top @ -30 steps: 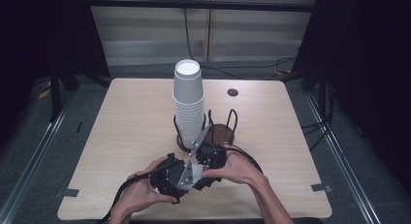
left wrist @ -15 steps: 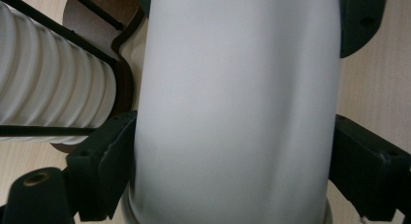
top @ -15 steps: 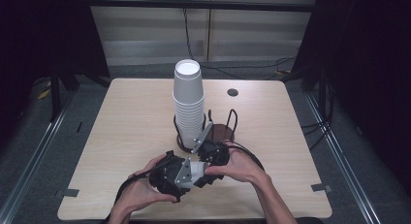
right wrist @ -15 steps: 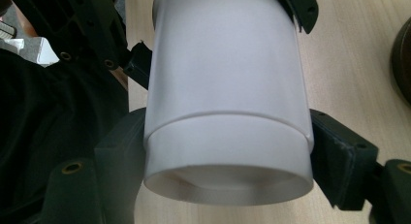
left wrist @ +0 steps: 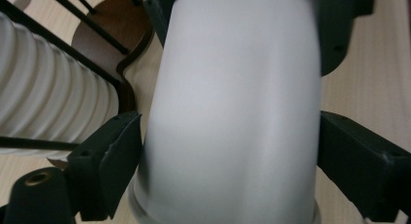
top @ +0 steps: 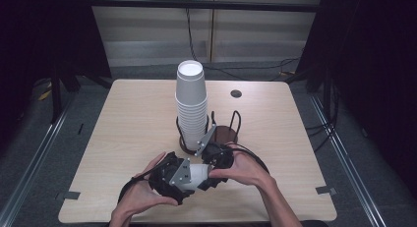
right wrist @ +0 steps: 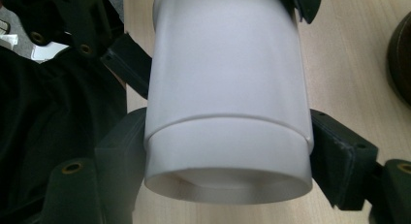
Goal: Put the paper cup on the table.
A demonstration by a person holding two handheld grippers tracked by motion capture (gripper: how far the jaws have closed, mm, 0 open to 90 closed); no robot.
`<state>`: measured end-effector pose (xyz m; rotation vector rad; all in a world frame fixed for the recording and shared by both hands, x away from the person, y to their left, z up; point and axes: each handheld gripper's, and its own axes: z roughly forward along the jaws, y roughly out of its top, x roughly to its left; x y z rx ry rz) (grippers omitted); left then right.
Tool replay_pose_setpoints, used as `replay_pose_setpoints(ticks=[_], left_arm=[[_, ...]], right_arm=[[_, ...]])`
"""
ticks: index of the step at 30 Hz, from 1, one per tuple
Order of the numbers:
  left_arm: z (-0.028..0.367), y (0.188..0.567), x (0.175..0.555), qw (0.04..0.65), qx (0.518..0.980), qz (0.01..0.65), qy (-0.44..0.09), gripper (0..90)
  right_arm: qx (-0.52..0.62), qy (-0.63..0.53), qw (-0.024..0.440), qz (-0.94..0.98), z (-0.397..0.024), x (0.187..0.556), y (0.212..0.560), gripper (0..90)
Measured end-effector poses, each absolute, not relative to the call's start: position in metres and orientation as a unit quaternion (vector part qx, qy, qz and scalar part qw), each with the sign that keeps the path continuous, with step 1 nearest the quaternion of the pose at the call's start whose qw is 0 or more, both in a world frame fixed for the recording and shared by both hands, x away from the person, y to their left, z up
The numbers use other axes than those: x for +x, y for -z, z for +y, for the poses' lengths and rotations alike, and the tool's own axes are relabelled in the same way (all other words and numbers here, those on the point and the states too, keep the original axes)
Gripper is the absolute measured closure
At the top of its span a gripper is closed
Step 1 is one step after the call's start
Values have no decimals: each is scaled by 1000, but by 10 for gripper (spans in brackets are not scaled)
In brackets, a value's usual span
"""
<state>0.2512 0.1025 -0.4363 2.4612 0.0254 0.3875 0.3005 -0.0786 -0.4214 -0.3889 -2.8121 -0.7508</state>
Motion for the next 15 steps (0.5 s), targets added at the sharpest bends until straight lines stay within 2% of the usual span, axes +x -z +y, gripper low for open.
replay_pose_setpoints(ticks=[11,15], left_arm=[[113,432,254,351,925,29,-140,160],[121,432,258,385,911,52,-137,160]], right_arm=[[-137,261,96,-951,-84,302,423,232],[-143,262,96,-950,-87,302,424,232]])
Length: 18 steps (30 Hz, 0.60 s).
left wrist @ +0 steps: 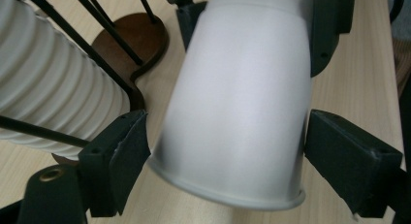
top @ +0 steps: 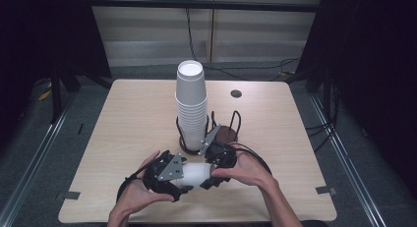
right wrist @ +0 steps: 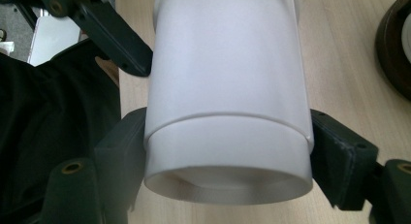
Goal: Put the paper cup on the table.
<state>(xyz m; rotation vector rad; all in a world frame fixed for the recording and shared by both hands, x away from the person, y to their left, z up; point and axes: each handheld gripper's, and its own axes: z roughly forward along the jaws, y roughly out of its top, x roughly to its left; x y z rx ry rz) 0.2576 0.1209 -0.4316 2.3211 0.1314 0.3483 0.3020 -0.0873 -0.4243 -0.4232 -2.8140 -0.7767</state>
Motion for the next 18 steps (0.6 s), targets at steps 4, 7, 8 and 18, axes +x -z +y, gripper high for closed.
replay_pose_setpoints(ticks=[4,7,8,18], left_arm=[[130,429,261,407,899,77,-138,161],[134,427,262,415,895,86,-138,160],[135,427,263,414,895,89,-139,160],[150,424,267,464,867,128,-127,166]], right_arm=[[-145,272,95,-947,-92,303,427,232],[-152,265,98,-947,-94,302,429,232],[-152,265,98,-947,-94,302,429,232],[-157,269,92,-946,-94,304,430,232]])
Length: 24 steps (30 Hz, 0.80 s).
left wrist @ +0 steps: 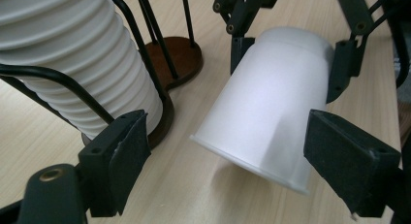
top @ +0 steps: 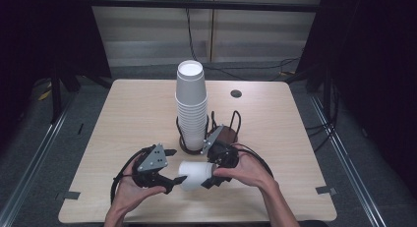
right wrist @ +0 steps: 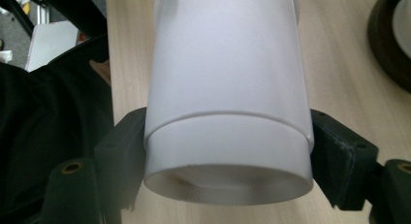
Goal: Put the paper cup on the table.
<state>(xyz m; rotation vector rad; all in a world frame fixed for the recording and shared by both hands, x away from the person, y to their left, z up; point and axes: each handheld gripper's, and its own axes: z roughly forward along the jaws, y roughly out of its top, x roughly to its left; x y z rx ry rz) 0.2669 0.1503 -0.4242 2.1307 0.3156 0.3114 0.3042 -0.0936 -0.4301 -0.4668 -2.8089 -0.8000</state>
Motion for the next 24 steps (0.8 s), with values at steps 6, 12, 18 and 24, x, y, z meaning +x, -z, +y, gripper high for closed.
replay_pose_setpoints(ticks=[6,12,18,24], left_arm=[[155,424,268,488,852,150,-113,170],[157,427,269,499,847,155,-97,164],[159,430,270,497,848,159,-93,158],[161,431,270,503,845,159,-90,159]], right_arm=[[-172,286,87,-939,-100,304,431,232],[-177,305,85,-932,-105,302,430,232],[-184,332,77,-922,-112,300,433,231],[-185,358,62,-913,-118,299,437,232]])
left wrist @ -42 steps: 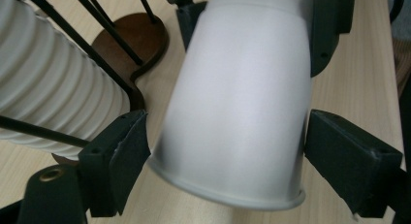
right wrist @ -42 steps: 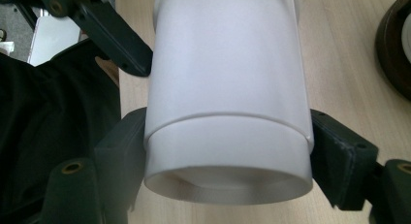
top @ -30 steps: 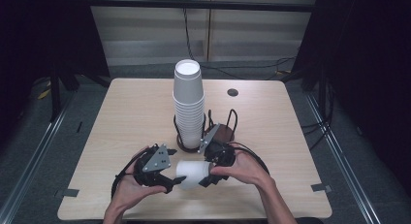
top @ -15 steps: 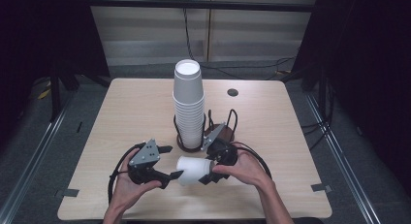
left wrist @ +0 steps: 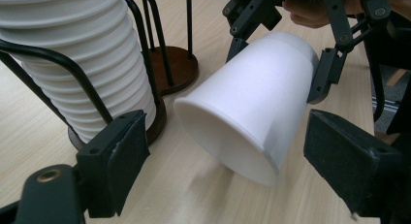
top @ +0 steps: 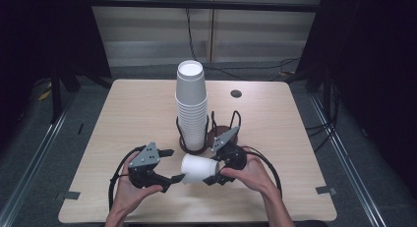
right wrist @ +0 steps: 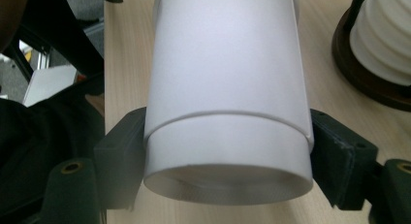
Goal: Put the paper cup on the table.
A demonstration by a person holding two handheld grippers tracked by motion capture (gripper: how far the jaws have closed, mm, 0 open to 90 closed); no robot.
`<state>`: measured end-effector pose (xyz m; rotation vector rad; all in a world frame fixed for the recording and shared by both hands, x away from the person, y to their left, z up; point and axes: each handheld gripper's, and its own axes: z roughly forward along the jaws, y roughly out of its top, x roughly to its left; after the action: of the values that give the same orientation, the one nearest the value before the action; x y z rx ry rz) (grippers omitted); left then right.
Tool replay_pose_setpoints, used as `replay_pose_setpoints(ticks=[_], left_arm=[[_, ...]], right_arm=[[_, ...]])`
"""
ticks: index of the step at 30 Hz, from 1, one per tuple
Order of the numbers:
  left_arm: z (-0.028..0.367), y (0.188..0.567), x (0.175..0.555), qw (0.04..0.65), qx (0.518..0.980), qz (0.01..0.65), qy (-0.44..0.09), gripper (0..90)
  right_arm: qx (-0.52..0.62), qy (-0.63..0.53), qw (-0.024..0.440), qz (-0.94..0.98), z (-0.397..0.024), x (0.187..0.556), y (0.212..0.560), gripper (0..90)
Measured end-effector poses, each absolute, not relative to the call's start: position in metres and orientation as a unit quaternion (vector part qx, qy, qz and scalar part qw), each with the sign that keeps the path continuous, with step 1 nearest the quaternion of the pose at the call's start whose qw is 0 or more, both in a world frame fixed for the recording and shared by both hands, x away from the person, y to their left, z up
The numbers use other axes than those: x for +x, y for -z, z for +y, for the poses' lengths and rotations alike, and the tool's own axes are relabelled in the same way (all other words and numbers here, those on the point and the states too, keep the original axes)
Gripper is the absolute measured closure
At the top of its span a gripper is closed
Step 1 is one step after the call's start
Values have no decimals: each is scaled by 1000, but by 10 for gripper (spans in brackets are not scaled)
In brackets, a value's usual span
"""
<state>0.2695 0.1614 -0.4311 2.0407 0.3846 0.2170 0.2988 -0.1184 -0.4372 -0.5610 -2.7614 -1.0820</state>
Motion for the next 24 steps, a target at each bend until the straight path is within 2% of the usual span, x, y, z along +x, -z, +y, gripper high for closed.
replay_pose_setpoints(ticks=[24], left_arm=[[164,438,270,528,831,161,-73,158]], right_arm=[[-174,463,56,-867,-130,292,447,232]])
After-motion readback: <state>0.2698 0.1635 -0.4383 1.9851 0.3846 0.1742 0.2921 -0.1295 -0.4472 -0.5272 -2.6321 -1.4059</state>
